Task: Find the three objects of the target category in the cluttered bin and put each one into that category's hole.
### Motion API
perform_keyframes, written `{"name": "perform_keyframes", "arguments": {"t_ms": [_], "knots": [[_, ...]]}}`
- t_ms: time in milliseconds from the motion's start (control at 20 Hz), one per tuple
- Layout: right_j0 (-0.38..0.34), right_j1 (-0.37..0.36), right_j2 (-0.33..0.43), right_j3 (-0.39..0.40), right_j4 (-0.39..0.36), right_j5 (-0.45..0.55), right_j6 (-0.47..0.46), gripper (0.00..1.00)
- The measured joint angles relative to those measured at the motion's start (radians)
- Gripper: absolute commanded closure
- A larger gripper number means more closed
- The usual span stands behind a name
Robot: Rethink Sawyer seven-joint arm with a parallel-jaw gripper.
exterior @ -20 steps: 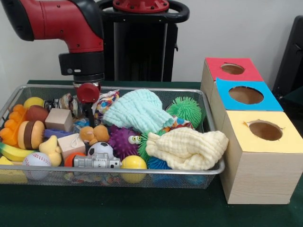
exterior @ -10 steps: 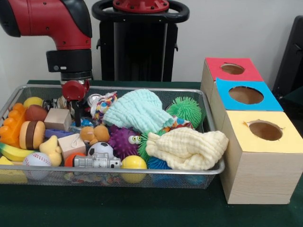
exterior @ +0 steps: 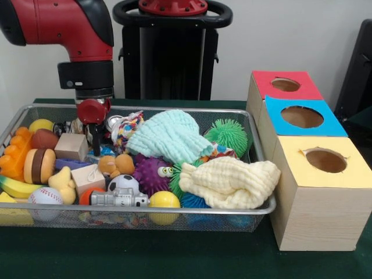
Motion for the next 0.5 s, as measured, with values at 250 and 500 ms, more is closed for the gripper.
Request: {"name": "perform_keyframes", "arguments": {"t_ms": [250,500], "knots": [[-0.010,0.002,0.002,0.002,0.000,0.001,0.000,1.00],[-0.041,0.012,0.025,0.008,0.000,0.000,0.000,1.00]]}}
